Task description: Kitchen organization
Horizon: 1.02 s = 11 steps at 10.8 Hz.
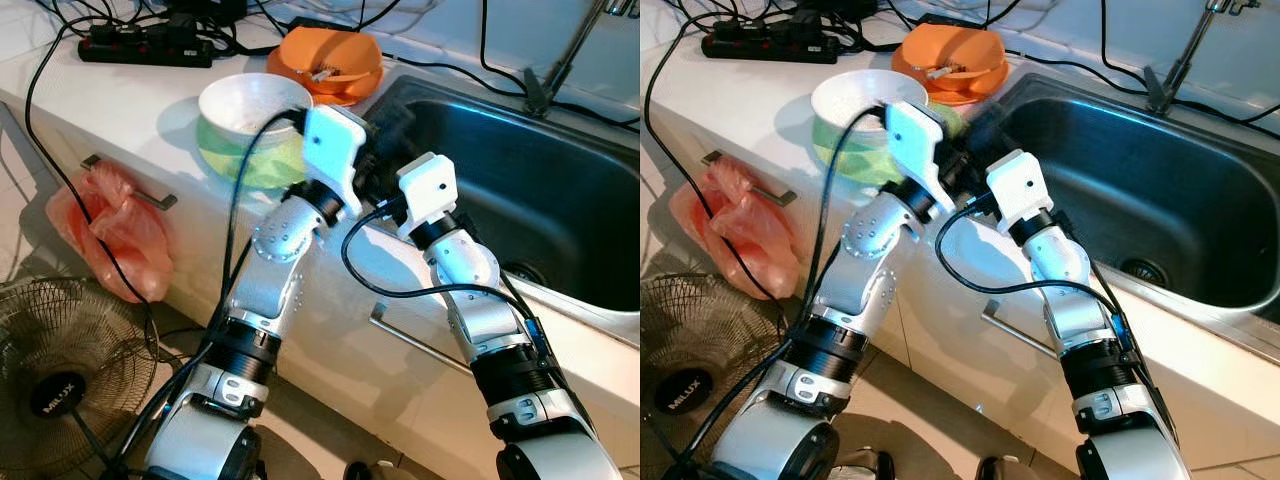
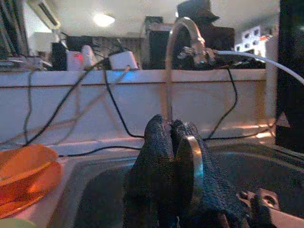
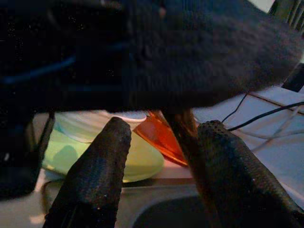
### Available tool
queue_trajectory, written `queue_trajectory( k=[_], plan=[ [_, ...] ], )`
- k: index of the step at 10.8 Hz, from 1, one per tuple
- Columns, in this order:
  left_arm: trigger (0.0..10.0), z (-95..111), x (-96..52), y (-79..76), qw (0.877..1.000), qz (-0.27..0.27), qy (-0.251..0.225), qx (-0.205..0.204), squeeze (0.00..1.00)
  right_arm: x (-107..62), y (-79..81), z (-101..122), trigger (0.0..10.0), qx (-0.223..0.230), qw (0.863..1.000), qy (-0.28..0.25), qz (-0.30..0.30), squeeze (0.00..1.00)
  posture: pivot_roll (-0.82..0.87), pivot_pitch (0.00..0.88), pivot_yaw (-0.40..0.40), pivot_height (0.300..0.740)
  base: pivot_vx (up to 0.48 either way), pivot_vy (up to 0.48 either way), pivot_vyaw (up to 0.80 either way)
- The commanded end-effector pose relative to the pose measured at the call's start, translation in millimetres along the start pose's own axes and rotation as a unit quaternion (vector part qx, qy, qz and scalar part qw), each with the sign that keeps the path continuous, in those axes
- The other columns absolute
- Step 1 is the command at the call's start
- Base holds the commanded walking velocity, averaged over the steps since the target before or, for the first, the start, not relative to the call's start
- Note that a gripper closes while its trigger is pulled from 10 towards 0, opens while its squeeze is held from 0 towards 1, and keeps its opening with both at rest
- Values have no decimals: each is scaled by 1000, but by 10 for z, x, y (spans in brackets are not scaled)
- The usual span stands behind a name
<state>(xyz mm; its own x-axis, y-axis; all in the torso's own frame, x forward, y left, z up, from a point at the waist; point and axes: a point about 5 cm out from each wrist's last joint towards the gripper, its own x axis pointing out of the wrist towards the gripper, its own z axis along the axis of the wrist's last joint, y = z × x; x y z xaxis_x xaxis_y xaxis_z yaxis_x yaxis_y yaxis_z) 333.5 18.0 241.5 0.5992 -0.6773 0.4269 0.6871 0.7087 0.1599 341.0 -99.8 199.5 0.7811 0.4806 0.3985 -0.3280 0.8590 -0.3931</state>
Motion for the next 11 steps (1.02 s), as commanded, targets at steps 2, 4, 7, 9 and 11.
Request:
queue_trajectory(
  k=[2, 4, 7, 9, 11],
  plan=[
    [10000, 32, 18, -93, 1000, -29, -2, -4, 0, -18, -17, -6, 10000, -1, 1000, 1, -3, 0, 49, 89, -37, 740, 0, 0, 0],
    [10000, 54, 4, -59, 1000, -20, -2, 1, 0, -26, -38, -28, 0, -7, 1000, 7, -9, 0, 53, 90, -39, 740, 0, 0, 0],
    [10000, 87, 1, -10, 1000, -7, -7, 7, 0, -39, -40, -60, 0, -10, 1000, 16, -9, 0, 53, 90, -39, 740, 0, 0, 0],
    [10000, 89, 4, -4, 1000, -2, -7, 11, 0, -41, -39, -65, 0, -11, 1000, 17, -9, 0, 53, 90, -39, 740, 0, 0, 0],
    [10000, 91, 4, 14, 1000, 5, -7, 14, 0, -41, -37, -65, 0, -10, 1000, 16, -8, 0, 53, 90, -39, 740, 0, 0, 0]
  ],
)
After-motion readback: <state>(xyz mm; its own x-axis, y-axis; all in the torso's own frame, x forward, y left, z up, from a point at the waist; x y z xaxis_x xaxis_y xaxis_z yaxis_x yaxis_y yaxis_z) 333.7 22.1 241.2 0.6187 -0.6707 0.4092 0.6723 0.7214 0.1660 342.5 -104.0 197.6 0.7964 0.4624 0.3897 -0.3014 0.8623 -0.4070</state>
